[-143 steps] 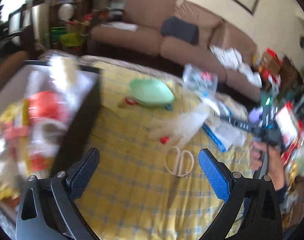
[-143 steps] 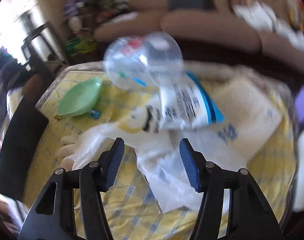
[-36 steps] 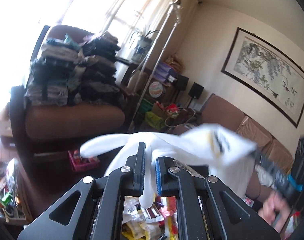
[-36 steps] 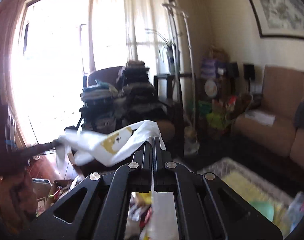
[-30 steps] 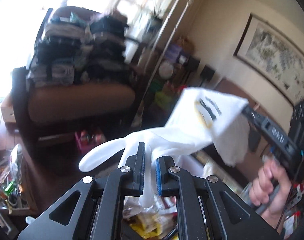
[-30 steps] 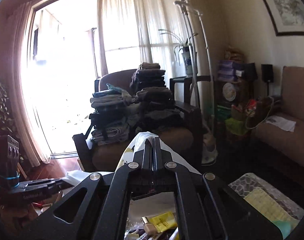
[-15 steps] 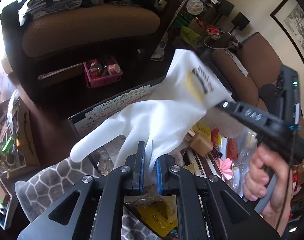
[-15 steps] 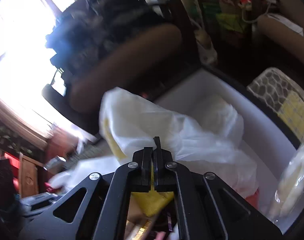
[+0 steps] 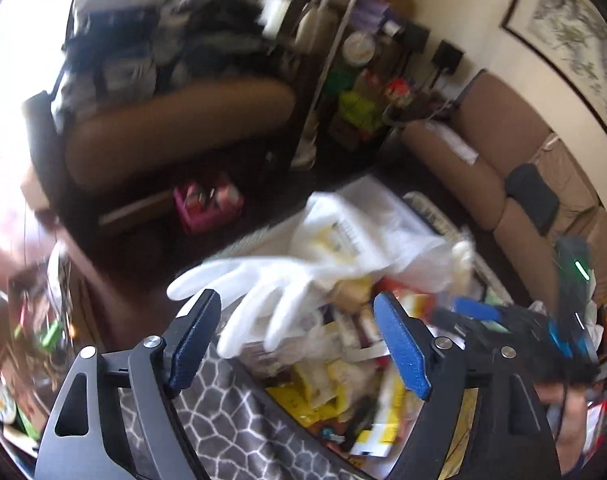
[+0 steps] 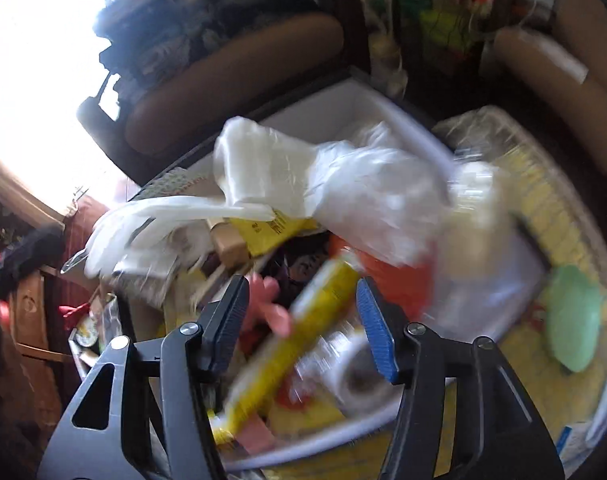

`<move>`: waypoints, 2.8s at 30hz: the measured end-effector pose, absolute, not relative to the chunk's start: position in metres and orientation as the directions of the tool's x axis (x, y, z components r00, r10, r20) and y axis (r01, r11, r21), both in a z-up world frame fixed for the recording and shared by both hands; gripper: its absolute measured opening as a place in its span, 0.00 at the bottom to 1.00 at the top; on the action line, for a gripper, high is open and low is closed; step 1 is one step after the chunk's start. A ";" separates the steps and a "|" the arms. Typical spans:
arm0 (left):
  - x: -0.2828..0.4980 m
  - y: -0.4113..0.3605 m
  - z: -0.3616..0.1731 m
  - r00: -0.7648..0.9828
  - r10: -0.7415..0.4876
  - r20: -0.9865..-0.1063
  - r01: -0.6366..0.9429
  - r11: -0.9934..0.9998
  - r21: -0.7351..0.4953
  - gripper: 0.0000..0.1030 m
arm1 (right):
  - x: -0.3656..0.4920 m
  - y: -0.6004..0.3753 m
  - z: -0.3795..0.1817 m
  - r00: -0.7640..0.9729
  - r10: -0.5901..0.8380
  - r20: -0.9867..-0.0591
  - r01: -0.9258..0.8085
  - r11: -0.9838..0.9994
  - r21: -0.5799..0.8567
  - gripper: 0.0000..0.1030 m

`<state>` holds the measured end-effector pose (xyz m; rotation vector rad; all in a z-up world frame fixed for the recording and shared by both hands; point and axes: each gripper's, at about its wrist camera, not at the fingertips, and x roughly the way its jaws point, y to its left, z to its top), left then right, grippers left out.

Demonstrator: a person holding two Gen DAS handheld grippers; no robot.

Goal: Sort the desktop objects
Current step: 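Move both open tools back over the plaid table, then grasp the small red item with the left tool while the right tool grasps the sanitary wipes packet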

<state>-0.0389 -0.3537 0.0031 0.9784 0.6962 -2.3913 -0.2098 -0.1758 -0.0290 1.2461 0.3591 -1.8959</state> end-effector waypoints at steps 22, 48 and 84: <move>-0.173 -0.068 -0.065 -0.645 0.185 -0.742 -0.094 -0.982 -0.163 0.88 | -0.212 0.214 -0.123 -0.754 -0.387 -0.530 0.155 -0.890 0.430 0.77; -0.229 -0.035 -0.142 -0.633 0.184 -0.752 -0.110 -0.983 -0.149 0.07 | -0.227 0.354 -0.126 -0.735 -0.083 -0.674 -0.115 -0.963 0.243 0.80; -0.169 -0.058 -0.050 -0.697 0.141 -0.703 -0.099 -0.990 -0.101 0.07 | -0.256 0.261 -0.145 -0.673 0.091 -0.734 0.006 -0.992 -0.128 0.71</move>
